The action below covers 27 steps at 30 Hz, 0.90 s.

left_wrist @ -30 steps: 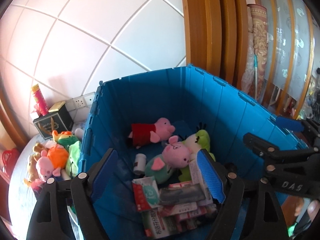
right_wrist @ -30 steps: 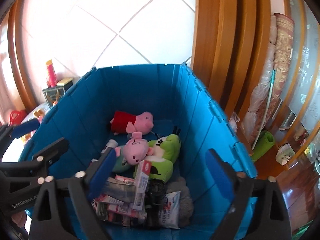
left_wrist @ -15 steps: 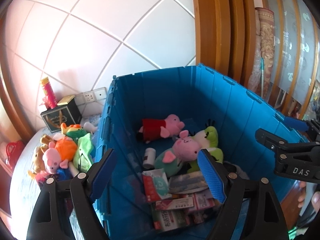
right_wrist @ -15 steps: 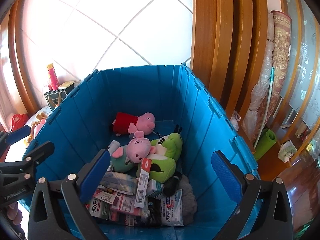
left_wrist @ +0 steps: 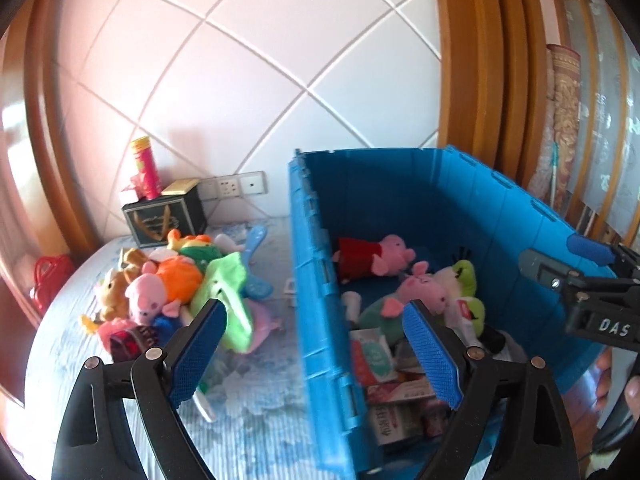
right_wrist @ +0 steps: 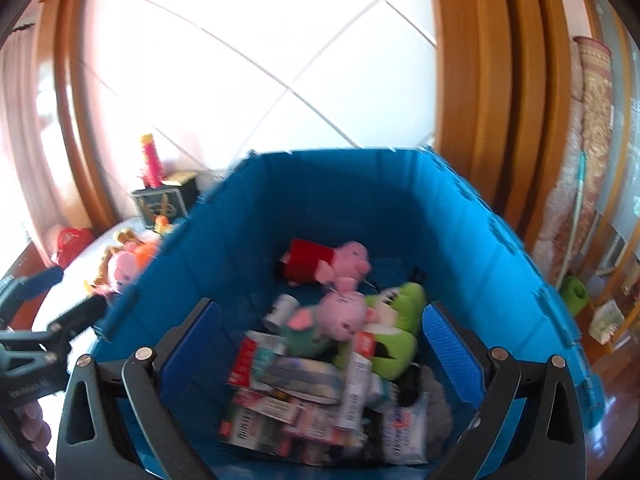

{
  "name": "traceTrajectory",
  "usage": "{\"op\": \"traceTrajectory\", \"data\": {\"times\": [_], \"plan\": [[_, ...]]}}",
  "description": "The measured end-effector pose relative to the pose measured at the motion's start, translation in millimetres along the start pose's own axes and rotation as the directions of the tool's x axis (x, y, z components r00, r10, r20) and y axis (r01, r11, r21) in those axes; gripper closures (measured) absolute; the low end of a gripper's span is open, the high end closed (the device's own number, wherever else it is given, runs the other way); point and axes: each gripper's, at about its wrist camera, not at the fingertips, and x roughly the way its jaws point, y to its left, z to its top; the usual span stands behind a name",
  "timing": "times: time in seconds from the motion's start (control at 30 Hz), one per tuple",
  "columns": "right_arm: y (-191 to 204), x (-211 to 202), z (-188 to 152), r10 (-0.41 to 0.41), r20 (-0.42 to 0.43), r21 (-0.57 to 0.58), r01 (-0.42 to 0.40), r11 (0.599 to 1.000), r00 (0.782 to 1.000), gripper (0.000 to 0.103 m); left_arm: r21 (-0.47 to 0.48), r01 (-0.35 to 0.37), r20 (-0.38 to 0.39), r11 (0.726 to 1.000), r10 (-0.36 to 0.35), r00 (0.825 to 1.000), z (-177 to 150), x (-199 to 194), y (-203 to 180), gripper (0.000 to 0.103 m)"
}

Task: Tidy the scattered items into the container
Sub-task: 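Raise both open tools from the crate and move back over the pile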

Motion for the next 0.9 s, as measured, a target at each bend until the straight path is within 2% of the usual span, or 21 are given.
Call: {"op": "traceTrajectory", "data": {"times": [0.23, 0.43, 0.6, 0.73, 0.9], "plan": [[82, -6, 5, 0.037, 0.024, -0.062, -0.036, 0.997, 0.999, 0.000, -0.033, -0.013, -0.002, 0.999, 0.013, 1.000, -14, -13, 71, 0.012], [165, -13, -1, 0.046, 0.042, -0.081, -0.043, 0.996, 0.998, 0.000, -0.056, -0.023, -0.002, 0.998, 0.023, 1.000, -34, -33, 154, 0.012], [236, -14, -16, 0.068, 0.049, -0.091, -0.064, 0.994, 0.996, 0.000, -0.047, -0.042, 0.003, 0.998, 0.042, 0.999, -59, -47, 216, 0.002], [281, -4, -33, 0.085, 0.015, -0.088, -0.083, 0.993, 0.996, 0.000, -0.044, -0.064, -0.015, 0.997, 0.064, 0.998, -80, -49, 260, 0.002], [315, 16, -57, 0.094, -0.065, -0.093, -0.100, 0.991, 0.993, 0.000, -0.099, -0.117, -0.087, 0.988, 0.108, 0.990, -101, -34, 314, 0.002]]}}
